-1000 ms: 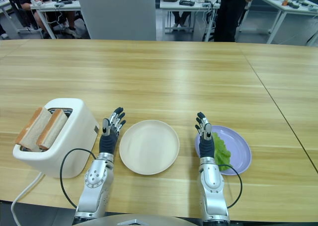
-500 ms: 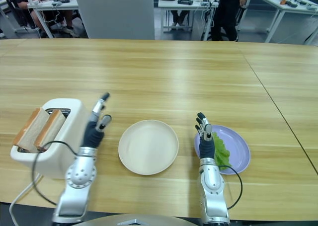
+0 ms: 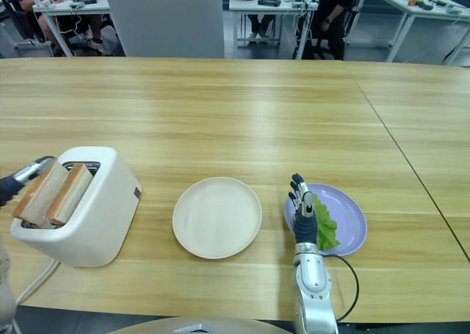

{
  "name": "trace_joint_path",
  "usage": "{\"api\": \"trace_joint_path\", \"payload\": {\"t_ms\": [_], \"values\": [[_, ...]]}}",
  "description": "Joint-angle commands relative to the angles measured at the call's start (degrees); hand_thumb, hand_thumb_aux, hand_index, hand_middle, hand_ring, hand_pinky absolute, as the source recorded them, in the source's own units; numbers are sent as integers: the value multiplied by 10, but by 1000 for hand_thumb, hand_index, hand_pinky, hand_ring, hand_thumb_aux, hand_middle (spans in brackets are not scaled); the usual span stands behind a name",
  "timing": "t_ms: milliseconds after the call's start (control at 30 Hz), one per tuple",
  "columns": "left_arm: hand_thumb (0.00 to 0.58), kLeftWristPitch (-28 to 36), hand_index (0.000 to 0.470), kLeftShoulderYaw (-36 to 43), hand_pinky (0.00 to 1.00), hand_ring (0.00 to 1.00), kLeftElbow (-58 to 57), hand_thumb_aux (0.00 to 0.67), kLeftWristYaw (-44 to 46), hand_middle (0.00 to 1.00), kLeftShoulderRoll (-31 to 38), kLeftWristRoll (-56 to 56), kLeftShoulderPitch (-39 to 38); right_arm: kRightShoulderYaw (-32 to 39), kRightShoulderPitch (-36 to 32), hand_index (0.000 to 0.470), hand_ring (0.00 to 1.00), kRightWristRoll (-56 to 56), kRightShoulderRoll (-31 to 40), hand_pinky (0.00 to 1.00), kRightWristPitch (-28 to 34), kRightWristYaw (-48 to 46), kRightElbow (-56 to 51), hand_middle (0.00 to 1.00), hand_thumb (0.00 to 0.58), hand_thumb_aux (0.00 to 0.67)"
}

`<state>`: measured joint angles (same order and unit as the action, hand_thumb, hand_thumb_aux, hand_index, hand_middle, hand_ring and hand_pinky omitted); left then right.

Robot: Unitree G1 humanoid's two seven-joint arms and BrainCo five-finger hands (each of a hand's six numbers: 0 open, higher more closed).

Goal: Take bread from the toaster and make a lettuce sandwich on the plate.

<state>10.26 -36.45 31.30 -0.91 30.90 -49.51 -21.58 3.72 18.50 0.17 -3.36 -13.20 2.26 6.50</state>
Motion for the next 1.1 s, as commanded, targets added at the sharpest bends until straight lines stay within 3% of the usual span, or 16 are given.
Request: {"api": "trace_joint_path", "payload": {"t_ms": [33,333,867,900,933,967,1000,1033,1100], "values": [[0,6,0,-31,0,0,-45,0,10,0,16,8,-20,0,7,0,0,-1,-4,0,2,3,12,0,0,0],[0,6,0,8,0,0,-117,0,25,0,28,18,-28,-7,20,0,0,4,-2,0,2,7,29,0,0,0],[0,14,0,65,0,0,-115,0,56,0,13,41,-50,-10,17,0,0,6,4,0,8,4,31,0,0,0],[390,14,197,67,0,0,-117,286,58,0,16,39,-52,-12,16,0,0,7,4,0,9,4,30,0,0,0],[432,16,227,68,0,0,-115,331,59,0,18,37,-54,-13,16,0,0,7,4,0,9,4,30,0,0,0],[432,17,227,71,0,0,-112,331,63,0,20,36,-56,-14,15,0,0,8,4,0,9,4,29,0,0,0],[536,17,334,74,0,0,-109,486,66,0,21,38,-57,-15,14,0,0,8,3,0,9,4,28,0,0,0],[580,18,460,76,0,0,-106,670,68,0,21,39,-57,-15,13,0,0,7,3,0,9,4,26,0,0,0],[580,17,460,79,0,0,-104,670,73,0,21,46,-58,-14,12,0,0,7,2,0,9,3,24,0,0,0]]}}
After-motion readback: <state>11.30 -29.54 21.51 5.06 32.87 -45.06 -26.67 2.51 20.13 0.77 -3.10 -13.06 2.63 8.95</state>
